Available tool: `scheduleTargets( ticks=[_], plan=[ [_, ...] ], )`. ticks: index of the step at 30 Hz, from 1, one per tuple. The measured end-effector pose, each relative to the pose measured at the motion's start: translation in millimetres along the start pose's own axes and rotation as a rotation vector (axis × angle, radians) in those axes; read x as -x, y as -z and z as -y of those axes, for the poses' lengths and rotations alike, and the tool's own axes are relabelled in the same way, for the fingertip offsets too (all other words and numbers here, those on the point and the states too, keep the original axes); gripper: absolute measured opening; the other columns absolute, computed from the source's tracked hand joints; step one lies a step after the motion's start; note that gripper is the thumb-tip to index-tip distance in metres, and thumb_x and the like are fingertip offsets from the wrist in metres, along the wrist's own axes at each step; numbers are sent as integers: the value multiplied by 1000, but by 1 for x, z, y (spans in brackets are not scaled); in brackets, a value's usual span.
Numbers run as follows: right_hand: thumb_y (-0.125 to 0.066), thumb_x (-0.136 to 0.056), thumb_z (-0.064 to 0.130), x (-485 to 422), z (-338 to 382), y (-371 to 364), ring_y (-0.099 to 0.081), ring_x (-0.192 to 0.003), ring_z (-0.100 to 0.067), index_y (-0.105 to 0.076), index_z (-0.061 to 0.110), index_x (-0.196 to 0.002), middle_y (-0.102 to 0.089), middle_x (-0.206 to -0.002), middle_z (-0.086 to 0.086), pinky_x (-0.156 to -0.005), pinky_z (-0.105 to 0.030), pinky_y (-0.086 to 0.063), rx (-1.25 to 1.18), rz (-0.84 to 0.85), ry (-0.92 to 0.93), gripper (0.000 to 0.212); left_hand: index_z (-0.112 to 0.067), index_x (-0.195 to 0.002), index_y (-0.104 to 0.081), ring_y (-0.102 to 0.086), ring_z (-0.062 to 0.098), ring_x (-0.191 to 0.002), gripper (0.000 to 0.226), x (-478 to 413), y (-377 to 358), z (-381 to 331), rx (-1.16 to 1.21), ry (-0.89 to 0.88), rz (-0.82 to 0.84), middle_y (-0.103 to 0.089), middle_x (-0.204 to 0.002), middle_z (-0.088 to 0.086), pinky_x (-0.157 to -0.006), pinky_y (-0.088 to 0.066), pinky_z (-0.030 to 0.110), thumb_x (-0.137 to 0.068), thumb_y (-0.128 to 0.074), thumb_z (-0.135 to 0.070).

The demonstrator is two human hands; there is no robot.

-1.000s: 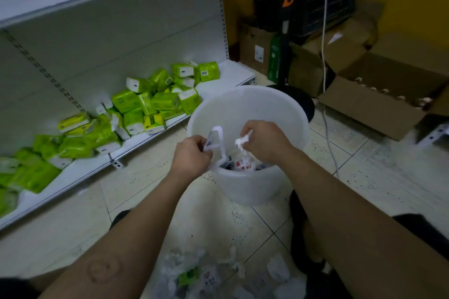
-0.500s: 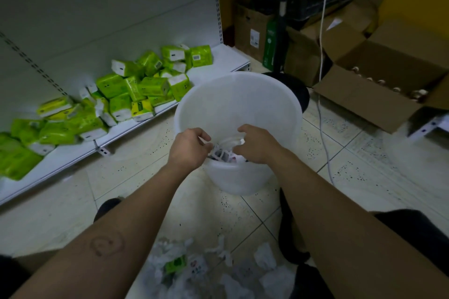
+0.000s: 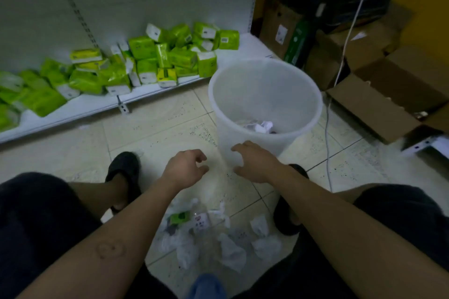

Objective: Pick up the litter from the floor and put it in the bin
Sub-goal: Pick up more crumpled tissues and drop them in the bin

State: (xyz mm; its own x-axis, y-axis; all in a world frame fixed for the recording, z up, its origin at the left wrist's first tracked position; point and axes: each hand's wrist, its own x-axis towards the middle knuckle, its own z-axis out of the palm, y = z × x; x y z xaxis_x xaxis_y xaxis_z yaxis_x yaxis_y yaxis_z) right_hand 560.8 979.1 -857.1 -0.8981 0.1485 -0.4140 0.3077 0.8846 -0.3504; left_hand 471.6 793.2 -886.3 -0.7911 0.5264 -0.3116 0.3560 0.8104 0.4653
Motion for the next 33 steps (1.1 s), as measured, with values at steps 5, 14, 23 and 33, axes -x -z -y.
scheduleTargets(
  ticks=[5, 14, 23, 33],
  plan=[
    [-62, -87, 40, 8, -3, -50, -33, -137, -28, -24, 14, -149, -26, -153, -11, -110, -35, -32, -54, 221, -171, 77, -21, -137, -46, -52, 24, -122, 62, 31, -39, 58, -84, 176, 245, -53, -138, 4, -101, -45, 36, -82, -66, -44],
    [-62, -88, 33, -25, -6, -101, -42, -131, -27, -32, 11, -145, -36, -149, -13, -100, -32, -40, -83, 388, -232, 69, -13, -141, -40, -58, 23, -114, 69, 18, -100, 77, -14, 224, 426, -61, -127, 12, -86, -42, 22, -83, -67, -38],
    [-61, -88, 29, -73, -20, -180, -52, -122, -28, -48, 10, -136, -50, -139, -13, -97, -31, -44, -92, 611, -249, 54, -17, -133, -50, -60, 26, -109, 48, -30, -147, 93, 93, 255, 557, -60, -127, 12, -84, -44, 26, -88, -61, -30],
    [-65, -83, 36, -103, -27, -262, -34, -135, -34, -32, 15, -144, -23, -150, -16, -112, -42, -34, -247, 784, -463, 73, -20, -135, -49, -48, 29, -128, 51, -34, -213, 105, 121, 391, 729, -50, -140, 10, -108, -39, 38, -87, -61, -28]
  ],
)
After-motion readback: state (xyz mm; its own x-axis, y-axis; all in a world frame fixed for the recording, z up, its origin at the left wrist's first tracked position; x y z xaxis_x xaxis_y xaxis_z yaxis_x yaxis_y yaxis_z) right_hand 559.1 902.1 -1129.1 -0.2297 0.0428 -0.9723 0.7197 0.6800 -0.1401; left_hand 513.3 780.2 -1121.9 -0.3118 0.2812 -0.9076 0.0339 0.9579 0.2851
